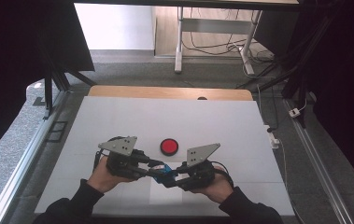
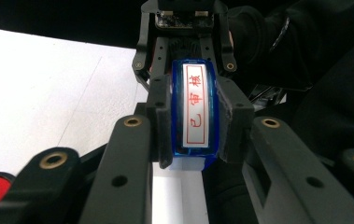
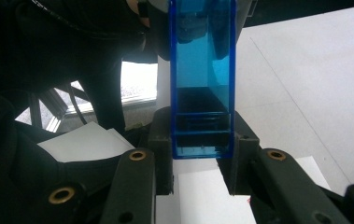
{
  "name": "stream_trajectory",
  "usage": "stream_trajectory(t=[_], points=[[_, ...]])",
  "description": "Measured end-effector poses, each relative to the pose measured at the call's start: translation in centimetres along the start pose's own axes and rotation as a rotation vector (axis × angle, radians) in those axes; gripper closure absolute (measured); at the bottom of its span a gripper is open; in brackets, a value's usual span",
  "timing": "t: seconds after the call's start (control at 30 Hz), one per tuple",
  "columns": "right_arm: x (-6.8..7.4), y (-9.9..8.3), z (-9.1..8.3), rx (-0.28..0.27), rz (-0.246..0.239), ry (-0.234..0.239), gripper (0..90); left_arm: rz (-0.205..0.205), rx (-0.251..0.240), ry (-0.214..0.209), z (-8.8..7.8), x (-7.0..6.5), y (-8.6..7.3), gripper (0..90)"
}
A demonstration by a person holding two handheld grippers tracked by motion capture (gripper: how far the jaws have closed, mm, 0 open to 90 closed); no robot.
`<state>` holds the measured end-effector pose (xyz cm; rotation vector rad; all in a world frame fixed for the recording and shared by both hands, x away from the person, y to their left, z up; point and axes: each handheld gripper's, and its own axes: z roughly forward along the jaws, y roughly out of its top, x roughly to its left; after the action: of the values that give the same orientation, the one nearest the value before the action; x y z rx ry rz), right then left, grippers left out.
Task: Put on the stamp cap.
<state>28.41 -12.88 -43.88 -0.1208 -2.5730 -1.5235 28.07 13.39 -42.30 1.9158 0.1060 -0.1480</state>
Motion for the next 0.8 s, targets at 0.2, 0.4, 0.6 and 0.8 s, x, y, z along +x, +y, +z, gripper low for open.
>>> stream_trajectory(t=[0.2, 0.4, 0.6, 0.8], points=[[-0.02, 0.03, -0.14, -0.010, -0.007, 0.007, 68.9, -0.014, -0.021, -0.005, 0.10, 0.06, -0.16, 70.4], [-0.08, -0.11, -0.12, -0.006, -0.008, 0.002, 68.6, 0.001, -0.003, 0.012, 0.17, -0.08, 0.04, 70.3], [-0.02, -0.21, -0.10, -0.017, 0.007, -0.037, 65.6, -0.008, 0.008, 0.046, 0.19, -0.16, 0.28, 70.3], [-0.11, -0.24, -0.42, -0.030, 0.019, -0.077, 60.2, -0.011, 0.004, 0.072, -0.31, -0.22, 0.44, 70.3]])
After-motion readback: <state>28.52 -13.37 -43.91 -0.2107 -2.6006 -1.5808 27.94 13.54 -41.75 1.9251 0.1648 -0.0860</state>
